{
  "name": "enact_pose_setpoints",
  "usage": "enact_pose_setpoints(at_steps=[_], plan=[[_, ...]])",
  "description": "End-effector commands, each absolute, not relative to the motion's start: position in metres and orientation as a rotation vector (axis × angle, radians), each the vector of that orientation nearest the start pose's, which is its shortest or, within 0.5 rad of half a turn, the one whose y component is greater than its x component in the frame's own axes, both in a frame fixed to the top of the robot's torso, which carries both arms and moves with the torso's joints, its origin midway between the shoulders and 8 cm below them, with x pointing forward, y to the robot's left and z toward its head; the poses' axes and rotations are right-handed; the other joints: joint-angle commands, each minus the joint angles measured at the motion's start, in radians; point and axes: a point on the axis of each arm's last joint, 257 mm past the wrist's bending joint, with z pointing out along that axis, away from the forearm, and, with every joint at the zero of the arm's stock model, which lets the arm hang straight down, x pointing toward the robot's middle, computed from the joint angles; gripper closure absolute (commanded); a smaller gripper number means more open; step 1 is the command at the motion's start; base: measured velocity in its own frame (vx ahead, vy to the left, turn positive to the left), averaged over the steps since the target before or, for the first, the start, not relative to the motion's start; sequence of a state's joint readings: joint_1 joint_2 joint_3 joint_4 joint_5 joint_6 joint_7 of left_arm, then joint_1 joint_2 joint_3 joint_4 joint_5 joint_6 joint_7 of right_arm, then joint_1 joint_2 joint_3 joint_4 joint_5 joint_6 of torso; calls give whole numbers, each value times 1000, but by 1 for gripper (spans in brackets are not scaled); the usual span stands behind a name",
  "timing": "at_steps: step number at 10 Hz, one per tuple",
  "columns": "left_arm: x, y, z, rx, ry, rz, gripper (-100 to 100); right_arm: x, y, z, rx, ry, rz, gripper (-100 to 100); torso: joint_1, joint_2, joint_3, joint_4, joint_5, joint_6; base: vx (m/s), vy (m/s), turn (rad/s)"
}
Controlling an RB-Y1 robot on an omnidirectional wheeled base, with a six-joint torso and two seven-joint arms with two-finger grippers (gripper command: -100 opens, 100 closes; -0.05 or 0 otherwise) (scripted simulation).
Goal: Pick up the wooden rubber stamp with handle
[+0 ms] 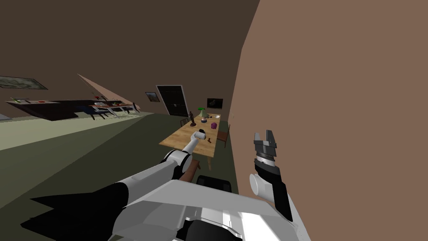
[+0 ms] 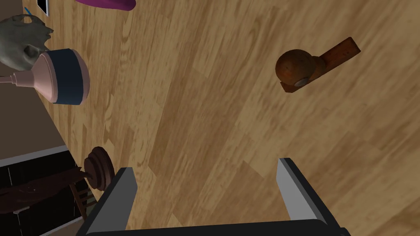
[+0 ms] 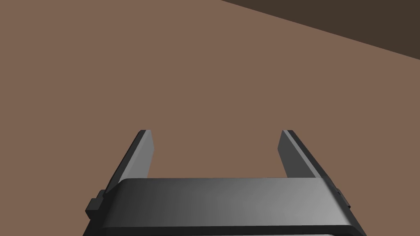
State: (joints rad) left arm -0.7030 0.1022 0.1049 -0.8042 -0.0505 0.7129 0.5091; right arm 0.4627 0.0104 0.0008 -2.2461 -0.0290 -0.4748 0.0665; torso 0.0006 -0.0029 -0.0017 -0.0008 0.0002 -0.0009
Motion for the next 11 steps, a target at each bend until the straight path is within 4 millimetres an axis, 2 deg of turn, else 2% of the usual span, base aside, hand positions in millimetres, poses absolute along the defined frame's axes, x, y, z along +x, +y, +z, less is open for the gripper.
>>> enact_pose_setpoints(at_steps=[1, 2, 3, 4, 5, 6, 10, 11], plan=[[621, 216, -366, -2136, 1451, -783, -100, 357, -281, 17, 679, 619, 1268, 0, 0, 0, 0, 0, 0, 0, 45, 6, 10], [621, 216, -366, -2136, 1451, -783, -100, 357, -281, 17, 679, 619, 1268, 0, 0, 0, 0, 0, 0, 0, 19, 5, -2], [614, 204, -376, -2183, 1468, -749, -100, 357, -281, 17, 679, 619, 1268, 0, 0, 1, 1, 0, 0, 0, 30, 9, 34], [614, 204, -376, -2183, 1468, -749, -100, 357, -281, 17, 679, 619, 1268, 0, 0, 1, 1, 0, 0, 0, 38, 10, 14], [606, 191, -384, -2225, 1487, -717, -100, 357, -281, 17, 679, 619, 1268, 0, 0, 1, 0, 0, 0, 0, 48, 22, 30], [606, 191, -384, -2225, 1487, -717, -100, 357, -281, 17, 679, 619, 1268, 0, 1, 0, 0, 0, 0, 0, 44, 11, 11], [573, 136, -410, -2345, 1570, -621, -100, 357, -282, 17, 679, 619, 1267, 0, 0, -3, -2, -1, 0, 0, 79, 12, 32], [577, 135, -406, -2339, 1565, -635, -100, 357, -281, 17, 679, 619, 1267, 0, 0, -2, -2, -1, 0, 0, 49, 10, 8]])
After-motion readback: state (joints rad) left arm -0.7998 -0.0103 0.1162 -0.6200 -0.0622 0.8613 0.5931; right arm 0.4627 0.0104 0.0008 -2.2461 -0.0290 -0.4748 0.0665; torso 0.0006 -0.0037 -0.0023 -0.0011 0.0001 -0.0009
